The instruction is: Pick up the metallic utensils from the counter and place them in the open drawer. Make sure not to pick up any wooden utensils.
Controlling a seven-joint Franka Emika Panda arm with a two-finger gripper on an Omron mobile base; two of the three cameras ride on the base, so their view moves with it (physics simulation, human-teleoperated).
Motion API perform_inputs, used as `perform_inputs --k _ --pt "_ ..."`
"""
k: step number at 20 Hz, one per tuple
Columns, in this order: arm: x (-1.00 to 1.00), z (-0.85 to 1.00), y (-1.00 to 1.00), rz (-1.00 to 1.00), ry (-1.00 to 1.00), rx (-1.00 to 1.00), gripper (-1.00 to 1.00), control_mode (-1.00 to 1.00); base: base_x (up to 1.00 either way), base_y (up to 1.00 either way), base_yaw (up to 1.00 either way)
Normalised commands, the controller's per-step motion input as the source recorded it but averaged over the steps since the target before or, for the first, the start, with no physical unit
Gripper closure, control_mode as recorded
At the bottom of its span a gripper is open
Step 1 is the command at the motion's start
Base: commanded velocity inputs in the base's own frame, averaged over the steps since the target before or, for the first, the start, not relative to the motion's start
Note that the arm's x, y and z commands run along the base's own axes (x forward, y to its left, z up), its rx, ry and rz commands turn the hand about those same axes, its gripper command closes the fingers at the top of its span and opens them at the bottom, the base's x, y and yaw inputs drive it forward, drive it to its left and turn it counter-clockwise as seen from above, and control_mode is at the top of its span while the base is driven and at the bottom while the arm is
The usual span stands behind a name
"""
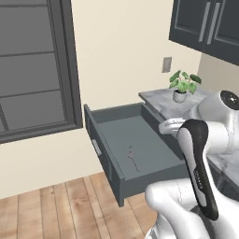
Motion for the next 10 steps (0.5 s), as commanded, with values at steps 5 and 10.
perform_inputs --k 5,10 --pt "-0.17 0.04 0.08 0.00 -0.02 0.02 -1.00 1.00 -0.50 0.70 0.00" --pt "0.00 0.00 0.00 0.00 0.00 0.00 -1.00 1.00 -0.64 1.00 0.01"
